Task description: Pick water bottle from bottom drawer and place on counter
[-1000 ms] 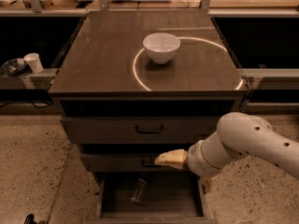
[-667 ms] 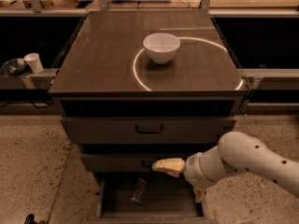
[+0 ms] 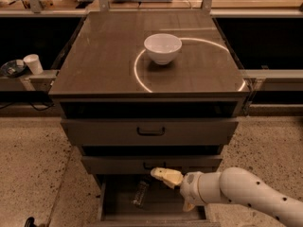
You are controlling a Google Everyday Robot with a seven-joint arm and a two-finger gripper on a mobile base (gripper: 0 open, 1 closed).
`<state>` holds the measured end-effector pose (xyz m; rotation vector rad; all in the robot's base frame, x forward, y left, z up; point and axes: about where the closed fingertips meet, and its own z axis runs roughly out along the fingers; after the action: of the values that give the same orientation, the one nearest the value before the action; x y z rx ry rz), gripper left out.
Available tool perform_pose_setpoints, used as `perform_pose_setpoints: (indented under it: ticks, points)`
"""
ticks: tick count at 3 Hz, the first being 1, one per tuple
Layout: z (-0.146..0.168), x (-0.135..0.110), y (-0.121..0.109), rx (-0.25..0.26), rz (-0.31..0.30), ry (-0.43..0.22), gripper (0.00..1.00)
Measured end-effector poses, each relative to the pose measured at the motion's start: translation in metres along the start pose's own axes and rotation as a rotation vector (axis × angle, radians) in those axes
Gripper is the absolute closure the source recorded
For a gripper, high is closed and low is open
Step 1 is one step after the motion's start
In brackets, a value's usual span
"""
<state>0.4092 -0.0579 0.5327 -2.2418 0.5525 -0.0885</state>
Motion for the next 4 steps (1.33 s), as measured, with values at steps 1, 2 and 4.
perform_pose_setpoints:
  ticks: [1, 2, 4]
  points:
    - [0.000, 0.011, -0.006, 0.036, -0.011, 0.021, 0.00]
    - [0.022, 0.023, 0.009, -0.017, -0.083, -0.013, 0.00]
    - [0.053, 0.060, 0.063, -0.068, -0.309, -0.059, 0.00]
